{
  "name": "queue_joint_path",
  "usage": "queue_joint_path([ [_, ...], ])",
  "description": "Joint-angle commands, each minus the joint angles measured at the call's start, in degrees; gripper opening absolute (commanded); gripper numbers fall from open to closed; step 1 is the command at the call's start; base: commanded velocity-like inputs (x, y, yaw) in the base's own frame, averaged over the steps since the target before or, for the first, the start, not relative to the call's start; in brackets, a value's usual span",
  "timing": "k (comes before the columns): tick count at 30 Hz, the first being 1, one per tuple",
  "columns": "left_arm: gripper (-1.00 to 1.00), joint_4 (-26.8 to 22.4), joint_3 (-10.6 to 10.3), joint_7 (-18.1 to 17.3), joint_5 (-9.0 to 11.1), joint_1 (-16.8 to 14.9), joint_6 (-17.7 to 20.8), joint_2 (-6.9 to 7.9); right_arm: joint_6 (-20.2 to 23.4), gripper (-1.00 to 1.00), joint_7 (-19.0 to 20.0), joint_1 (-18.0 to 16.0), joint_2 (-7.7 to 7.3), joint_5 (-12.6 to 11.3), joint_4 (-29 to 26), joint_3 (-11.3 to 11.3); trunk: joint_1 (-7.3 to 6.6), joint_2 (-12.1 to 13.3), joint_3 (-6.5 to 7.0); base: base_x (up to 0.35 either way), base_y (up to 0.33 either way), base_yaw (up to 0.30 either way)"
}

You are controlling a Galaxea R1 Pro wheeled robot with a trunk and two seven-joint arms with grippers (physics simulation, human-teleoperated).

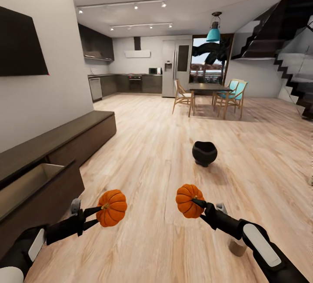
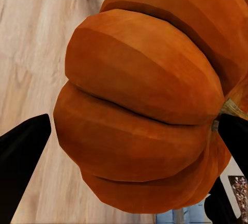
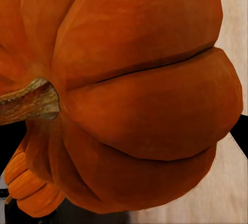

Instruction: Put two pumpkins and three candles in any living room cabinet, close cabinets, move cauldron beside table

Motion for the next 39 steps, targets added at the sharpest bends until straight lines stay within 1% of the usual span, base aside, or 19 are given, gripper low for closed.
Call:
queue_joint_path([
  [1,-1.00,-0.03,0.13,-0.10,0.59,-0.03,0.63,0.00,0.13,-1.00,0.10,-0.06,-0.04,-0.51,-0.02,0.08,0.02,-0.03,-0.03,0.325,0.093,-0.257],
  [17,-1.00,-0.03,0.14,-0.12,0.59,-0.03,0.63,0.00,0.13,-1.00,0.04,-0.06,-0.22,-0.54,-0.07,0.08,0.02,-0.03,0.26,0.334,0.017,-0.259],
  [34,-1.00,-0.03,0.16,-0.06,0.59,-0.03,0.63,-0.06,0.13,-1.00,-0.10,-0.06,-0.06,-0.47,-0.07,0.08,0.02,-0.03,0.27,0.332,0.000,-0.008],
  [39,-1.00,-0.02,0.21,-0.16,0.59,-0.03,0.63,-0.01,0.13,-1.00,-0.12,-0.06,-0.01,-0.47,-0.07,0.08,0.02,-0.03,0.27,0.133,0.000,0.153],
])
